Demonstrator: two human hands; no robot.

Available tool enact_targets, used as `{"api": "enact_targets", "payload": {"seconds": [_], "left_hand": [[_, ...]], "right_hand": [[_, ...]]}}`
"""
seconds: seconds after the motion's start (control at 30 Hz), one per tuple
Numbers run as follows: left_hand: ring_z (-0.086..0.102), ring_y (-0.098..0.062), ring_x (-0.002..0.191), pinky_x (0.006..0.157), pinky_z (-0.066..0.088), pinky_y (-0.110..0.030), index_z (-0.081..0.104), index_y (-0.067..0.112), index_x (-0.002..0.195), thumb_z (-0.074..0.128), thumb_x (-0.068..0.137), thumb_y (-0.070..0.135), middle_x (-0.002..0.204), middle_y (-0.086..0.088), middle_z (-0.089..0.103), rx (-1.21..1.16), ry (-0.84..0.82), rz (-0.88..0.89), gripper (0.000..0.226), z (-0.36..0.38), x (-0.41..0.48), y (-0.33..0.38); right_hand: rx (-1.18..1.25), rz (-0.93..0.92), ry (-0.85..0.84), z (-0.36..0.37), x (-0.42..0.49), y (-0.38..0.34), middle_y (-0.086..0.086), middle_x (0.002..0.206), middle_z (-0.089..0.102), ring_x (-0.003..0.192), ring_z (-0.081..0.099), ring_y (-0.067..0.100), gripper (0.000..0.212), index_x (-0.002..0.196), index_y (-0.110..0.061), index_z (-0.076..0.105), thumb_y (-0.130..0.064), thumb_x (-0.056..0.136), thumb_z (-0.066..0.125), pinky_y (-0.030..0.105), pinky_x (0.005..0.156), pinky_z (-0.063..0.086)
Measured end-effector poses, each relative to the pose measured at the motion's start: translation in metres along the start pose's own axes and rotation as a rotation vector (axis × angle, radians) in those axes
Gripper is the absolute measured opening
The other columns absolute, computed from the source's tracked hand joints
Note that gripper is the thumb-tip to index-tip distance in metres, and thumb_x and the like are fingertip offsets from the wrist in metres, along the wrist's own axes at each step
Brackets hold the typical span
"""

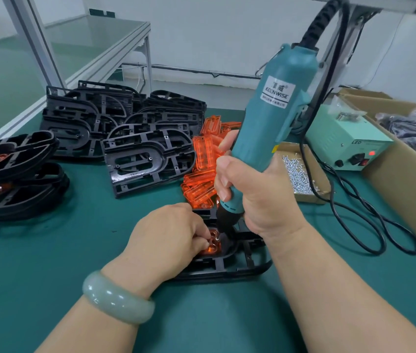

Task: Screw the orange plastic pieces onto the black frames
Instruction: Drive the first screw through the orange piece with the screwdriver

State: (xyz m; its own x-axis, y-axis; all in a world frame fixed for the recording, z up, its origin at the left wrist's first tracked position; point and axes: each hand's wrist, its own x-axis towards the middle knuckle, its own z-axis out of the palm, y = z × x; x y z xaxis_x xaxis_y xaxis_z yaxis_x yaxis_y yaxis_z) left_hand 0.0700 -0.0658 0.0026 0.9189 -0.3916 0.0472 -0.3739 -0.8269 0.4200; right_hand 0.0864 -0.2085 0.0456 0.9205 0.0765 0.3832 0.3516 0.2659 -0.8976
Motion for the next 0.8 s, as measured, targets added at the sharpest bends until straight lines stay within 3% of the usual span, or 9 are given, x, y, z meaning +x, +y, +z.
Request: {"api": "enact_targets", "payload": {"seconds": [0.37,0.6,0.8], "left_hand": [[0.046,-0.008,0.077,0.07,0.044,-0.026,0.071,0.039,0.094,0.066,0.082,0.038,0.075,0.015,0.043,-0.036,0.023,0.001,0.013,0.002,-0.001,-0.002],[0.05,-0.008,0.081,0.076,0.047,-0.029,0.071,0.038,0.096,0.066,0.082,0.037,0.078,0.015,0.044,-0.054,0.026,0.005,0.015,0.002,-0.001,-0.002],[0.054,-0.013,0.091,0.079,0.047,-0.032,0.069,0.04,0.098,0.064,0.083,0.039,0.084,0.012,0.046,-0.042,0.027,-0.002,0.016,0.003,-0.001,0.002]], "right_hand": [[0.069,0.036,0.009,-0.006,0.004,-0.001,-0.003,0.051,0.046,0.038,0.042,0.014,0.015,0.092,-0.011,0.055,-0.006,0.079,0.056,0.023,0.047,0.038],[0.095,0.007,0.026,-0.009,0.002,-0.001,-0.004,0.054,0.048,0.04,0.043,0.015,0.011,0.092,-0.013,0.056,-0.01,0.082,0.058,0.025,0.048,0.038],[0.124,-0.007,0.03,-0.012,0.001,0.0,-0.002,0.056,0.048,0.041,0.044,0.015,0.023,0.093,-0.015,0.057,-0.024,0.074,0.066,0.025,0.049,0.039]]}}
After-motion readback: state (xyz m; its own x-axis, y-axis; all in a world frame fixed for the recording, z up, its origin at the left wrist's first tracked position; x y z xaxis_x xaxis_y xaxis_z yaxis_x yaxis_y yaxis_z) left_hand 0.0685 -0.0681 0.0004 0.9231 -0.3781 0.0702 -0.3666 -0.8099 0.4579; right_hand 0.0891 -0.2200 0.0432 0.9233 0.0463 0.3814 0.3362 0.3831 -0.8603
